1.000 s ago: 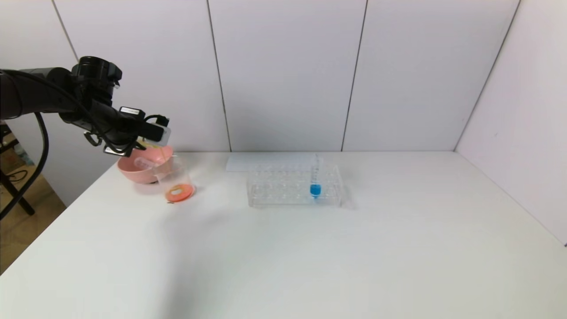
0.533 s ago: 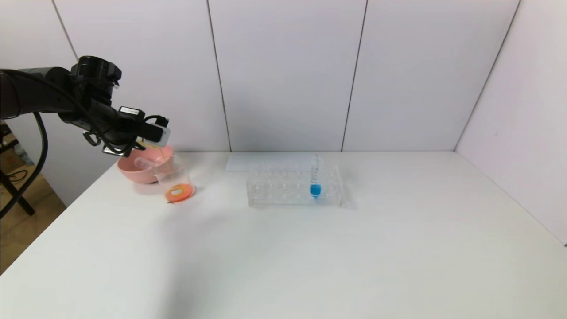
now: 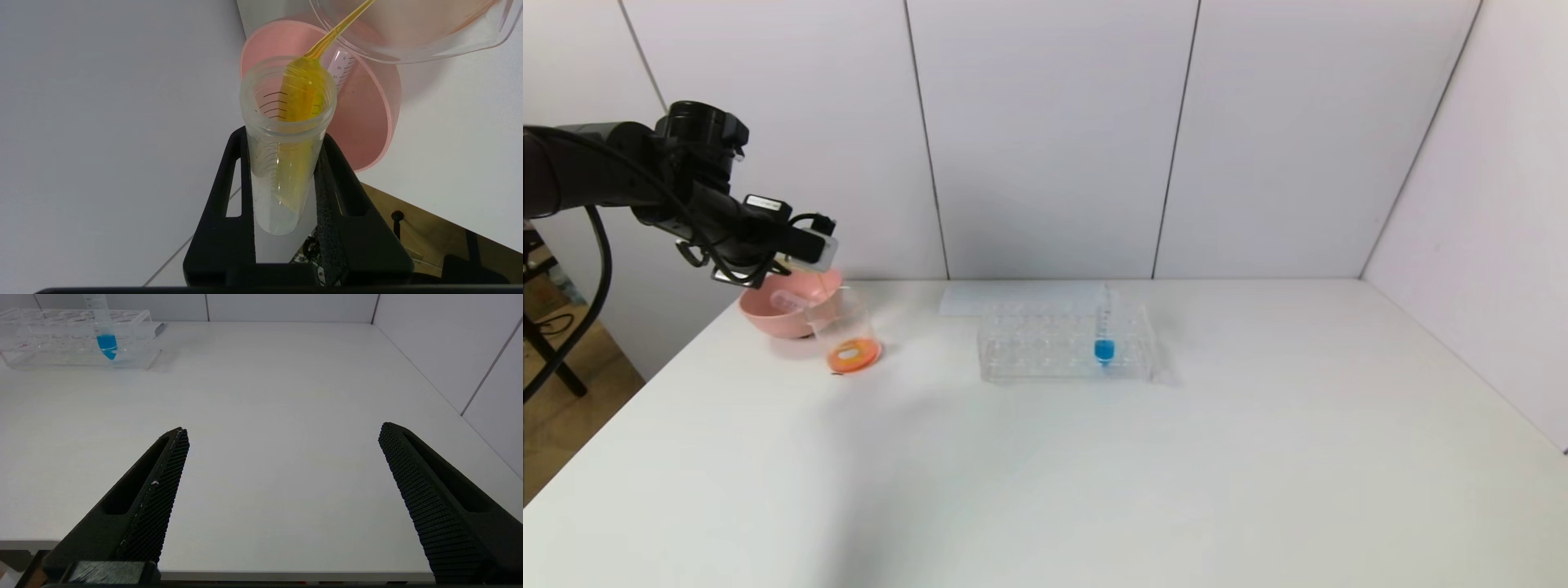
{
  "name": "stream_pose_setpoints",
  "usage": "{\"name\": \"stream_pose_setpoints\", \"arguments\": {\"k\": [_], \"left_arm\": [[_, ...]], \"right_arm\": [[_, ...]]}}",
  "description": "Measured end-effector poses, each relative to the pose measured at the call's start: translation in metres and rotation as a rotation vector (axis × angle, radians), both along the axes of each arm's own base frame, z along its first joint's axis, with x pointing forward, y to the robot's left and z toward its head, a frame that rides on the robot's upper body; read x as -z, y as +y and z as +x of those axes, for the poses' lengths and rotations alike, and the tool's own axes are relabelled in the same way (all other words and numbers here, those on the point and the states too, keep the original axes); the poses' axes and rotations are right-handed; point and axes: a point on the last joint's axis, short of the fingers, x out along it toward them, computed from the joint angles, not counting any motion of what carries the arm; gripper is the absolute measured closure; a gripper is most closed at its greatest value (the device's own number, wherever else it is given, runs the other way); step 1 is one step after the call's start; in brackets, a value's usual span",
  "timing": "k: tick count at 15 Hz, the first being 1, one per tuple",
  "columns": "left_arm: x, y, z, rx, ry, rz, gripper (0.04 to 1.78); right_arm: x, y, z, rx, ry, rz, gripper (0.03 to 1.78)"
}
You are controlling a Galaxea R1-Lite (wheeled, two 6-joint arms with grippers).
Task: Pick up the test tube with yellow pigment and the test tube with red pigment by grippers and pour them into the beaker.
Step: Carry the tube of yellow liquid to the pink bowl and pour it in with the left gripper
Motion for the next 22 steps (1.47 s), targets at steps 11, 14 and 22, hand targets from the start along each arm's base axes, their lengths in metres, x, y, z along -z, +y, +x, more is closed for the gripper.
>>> {"name": "stream_pose_setpoints", "arguments": {"k": [11,14,22], "left_arm": [[-0.001,-0.005,0.0,0.0,0.0,0.038,1.38],[-0.001,-0.007,0.001,0.01,-0.001,0.05,1.38],[-0.001,-0.012,0.001,0.002,0.0,0.098,1.38]], "right_arm": [[0.0,0.0,0.0,0.0,0.0,0.0,0.11],[0.0,0.0,0.0,0.0,0.0,0.0,0.11],[0.0,0.0,0.0,0.0,0.0,0.0,0.11]]}}
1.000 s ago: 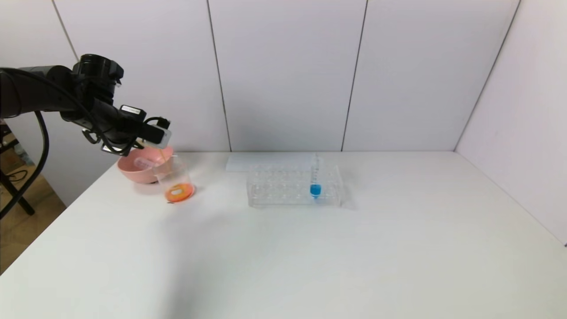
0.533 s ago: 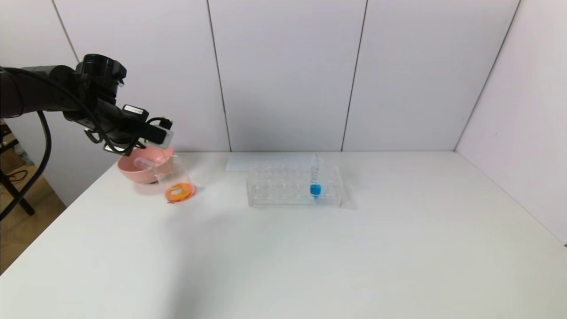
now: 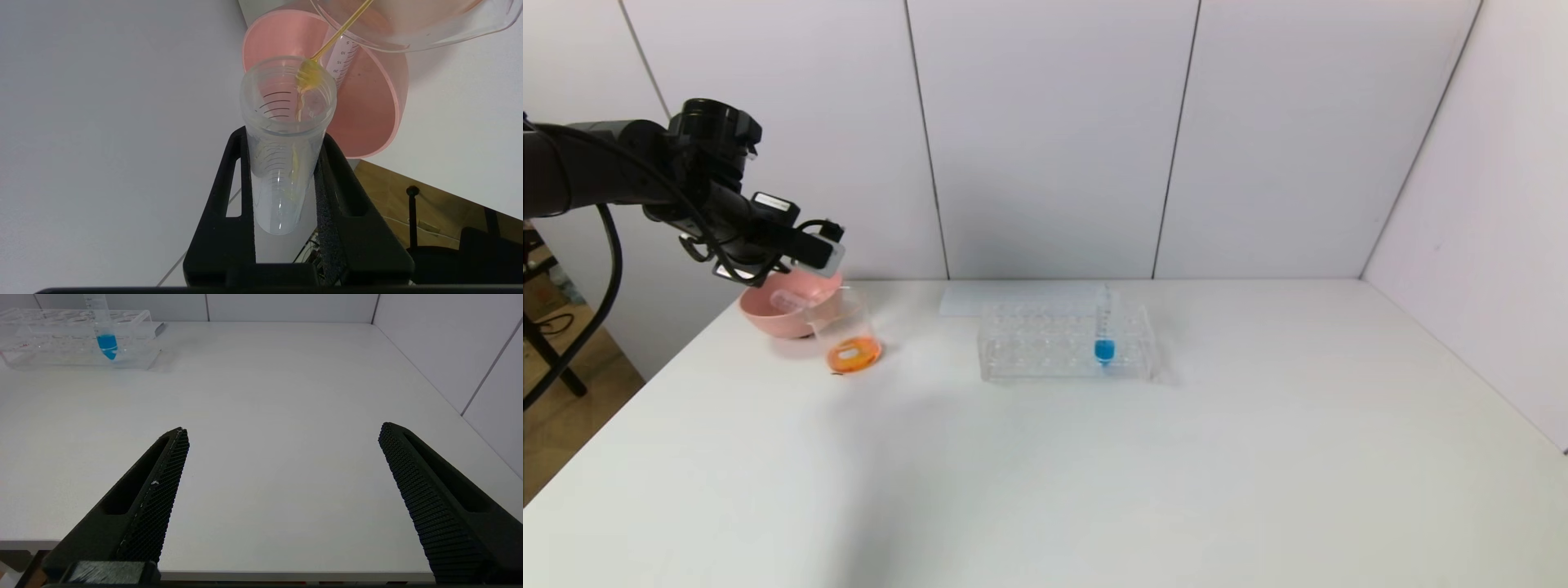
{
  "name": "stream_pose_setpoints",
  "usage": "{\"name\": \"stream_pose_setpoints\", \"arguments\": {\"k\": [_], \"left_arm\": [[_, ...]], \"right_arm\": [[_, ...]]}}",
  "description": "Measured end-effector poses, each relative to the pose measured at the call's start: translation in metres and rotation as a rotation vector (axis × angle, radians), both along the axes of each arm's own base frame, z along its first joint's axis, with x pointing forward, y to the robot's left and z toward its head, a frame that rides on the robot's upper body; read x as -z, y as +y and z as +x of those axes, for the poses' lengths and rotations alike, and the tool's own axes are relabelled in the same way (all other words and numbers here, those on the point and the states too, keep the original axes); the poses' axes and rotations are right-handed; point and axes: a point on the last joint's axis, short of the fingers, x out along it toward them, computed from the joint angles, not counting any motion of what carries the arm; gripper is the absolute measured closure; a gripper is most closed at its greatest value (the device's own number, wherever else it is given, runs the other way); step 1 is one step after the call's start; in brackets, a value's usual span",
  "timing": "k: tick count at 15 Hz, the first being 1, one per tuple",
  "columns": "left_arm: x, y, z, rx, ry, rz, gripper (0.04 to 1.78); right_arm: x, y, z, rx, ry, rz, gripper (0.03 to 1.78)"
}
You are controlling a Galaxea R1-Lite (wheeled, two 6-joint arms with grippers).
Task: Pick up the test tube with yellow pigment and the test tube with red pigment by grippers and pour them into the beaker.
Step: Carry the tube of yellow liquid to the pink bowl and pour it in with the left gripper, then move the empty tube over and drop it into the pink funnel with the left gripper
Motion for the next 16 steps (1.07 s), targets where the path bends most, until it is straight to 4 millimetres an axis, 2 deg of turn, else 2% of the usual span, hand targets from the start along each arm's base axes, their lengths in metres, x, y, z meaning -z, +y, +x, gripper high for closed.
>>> {"name": "stream_pose_setpoints", "arguments": {"k": [9,16], "left_arm": [[-0.0015,-0.0069,-0.0003,0.007,-0.001,0.048,1.38],[-0.0072,-0.0077,-0.0035,0.026,0.0,0.168,1.38]], "right_arm": [[0.0,0.0,0.0,0.0,0.0,0.0,0.11],[0.0,0.0,0.0,0.0,0.0,0.0,0.11]]}}
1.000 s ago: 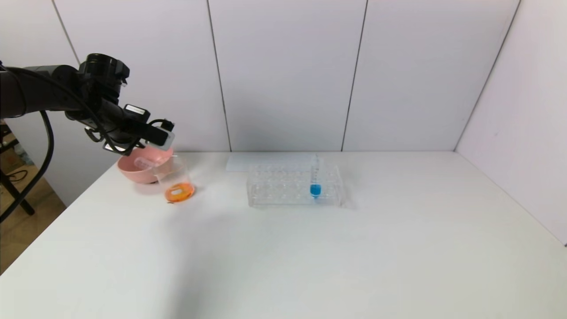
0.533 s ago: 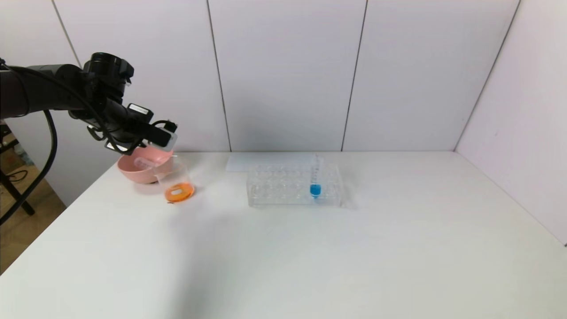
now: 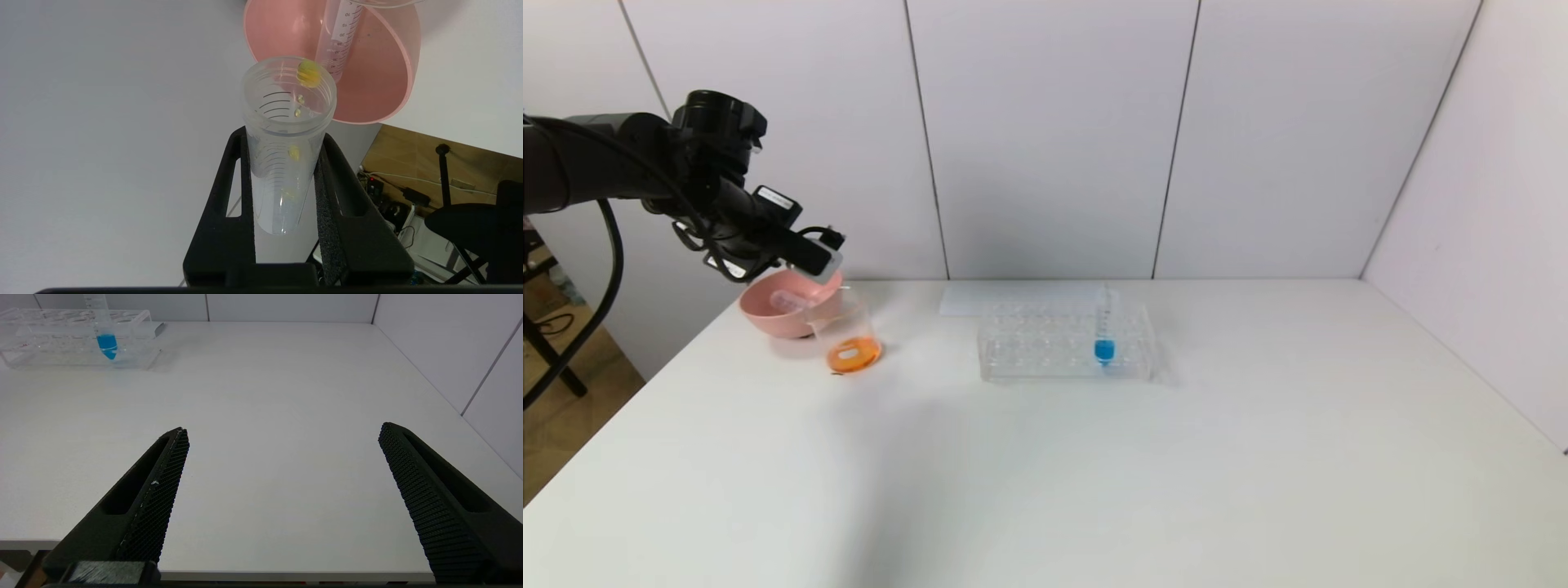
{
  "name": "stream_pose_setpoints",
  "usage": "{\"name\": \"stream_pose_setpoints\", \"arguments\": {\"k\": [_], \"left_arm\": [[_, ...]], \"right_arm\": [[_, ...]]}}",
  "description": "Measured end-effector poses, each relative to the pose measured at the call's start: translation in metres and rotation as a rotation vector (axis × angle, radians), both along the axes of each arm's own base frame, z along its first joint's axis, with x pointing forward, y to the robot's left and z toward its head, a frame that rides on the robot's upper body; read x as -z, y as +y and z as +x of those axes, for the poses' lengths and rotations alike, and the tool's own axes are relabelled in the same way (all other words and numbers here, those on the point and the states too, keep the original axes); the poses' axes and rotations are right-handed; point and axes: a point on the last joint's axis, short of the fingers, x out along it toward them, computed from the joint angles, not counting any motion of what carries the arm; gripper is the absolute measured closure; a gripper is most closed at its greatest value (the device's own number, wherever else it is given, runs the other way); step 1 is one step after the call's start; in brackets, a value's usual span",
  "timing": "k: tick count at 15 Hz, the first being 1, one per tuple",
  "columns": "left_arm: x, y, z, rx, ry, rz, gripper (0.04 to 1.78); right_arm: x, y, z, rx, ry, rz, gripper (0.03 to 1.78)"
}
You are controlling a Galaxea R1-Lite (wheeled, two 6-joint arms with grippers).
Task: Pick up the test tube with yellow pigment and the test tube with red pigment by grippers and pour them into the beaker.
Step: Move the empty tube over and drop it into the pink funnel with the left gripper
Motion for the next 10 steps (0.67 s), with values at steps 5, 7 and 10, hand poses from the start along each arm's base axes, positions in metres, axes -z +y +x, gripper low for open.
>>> {"name": "stream_pose_setpoints", "arguments": {"k": [5,7,10], "left_arm": [[-0.0034,-0.0015,0.0018,0.035,-0.031,0.041,1.38],[-0.0031,-0.0023,0.0019,0.037,-0.03,0.042,1.38],[-0.0031,-0.0029,0.0019,0.039,-0.03,0.042,1.38]], "right_arm": [[0.0,0.0,0.0,0.0,0.0,0.0,0.11],[0.0,0.0,0.0,0.0,0.0,0.0,0.11],[0.0,0.0,0.0,0.0,0.0,0.0,0.11]]}}
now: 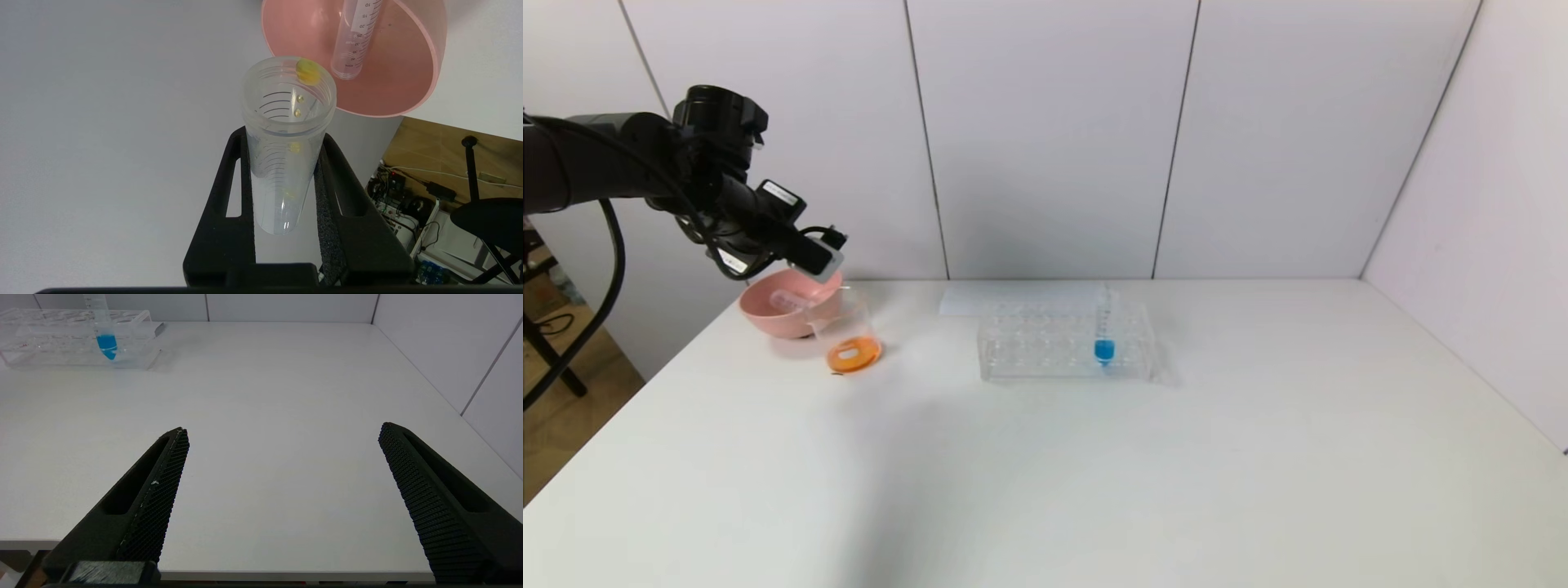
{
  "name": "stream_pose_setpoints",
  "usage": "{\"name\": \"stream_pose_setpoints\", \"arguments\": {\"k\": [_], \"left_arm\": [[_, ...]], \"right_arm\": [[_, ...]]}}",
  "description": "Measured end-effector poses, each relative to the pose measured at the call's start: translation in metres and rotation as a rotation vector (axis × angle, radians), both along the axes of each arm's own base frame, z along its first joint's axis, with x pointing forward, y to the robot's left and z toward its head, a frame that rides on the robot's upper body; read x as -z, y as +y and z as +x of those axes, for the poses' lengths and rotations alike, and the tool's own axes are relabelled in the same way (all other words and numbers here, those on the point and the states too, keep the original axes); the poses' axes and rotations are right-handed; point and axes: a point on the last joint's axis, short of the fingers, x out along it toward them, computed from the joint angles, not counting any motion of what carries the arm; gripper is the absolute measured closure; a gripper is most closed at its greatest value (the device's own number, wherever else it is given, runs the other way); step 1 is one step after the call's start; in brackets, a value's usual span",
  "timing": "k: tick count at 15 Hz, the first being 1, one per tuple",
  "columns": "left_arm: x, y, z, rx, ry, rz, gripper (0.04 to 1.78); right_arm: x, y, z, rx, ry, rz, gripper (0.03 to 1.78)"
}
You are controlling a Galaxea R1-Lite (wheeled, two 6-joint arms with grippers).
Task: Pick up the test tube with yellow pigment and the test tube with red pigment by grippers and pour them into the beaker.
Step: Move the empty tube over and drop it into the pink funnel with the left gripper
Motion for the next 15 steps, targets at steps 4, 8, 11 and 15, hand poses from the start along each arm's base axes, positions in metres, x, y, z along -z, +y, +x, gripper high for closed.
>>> {"name": "stream_pose_setpoints", "arguments": {"k": [4,8,11,15], "left_arm": [[0.0,0.0002,0.0,0.0,0.0,0.0,1.38],[0.0,-0.0003,0.0,-0.002,0.0,0.003,1.38],[0.0003,-0.0005,-0.0004,-0.01,0.002,0.009,1.38],[-0.0002,-0.0008,-0.0013,-0.009,0.002,0.009,1.38]], "right_arm": [[0.0,0.0,0.0,0.0,0.0,0.0,0.11],[0.0,0.0,0.0,0.0,0.0,0.0,0.11],[0.0,0.0,0.0,0.0,0.0,0.0,0.11],[0.0,0.0,0.0,0.0,0.0,0.0,0.11]]}}
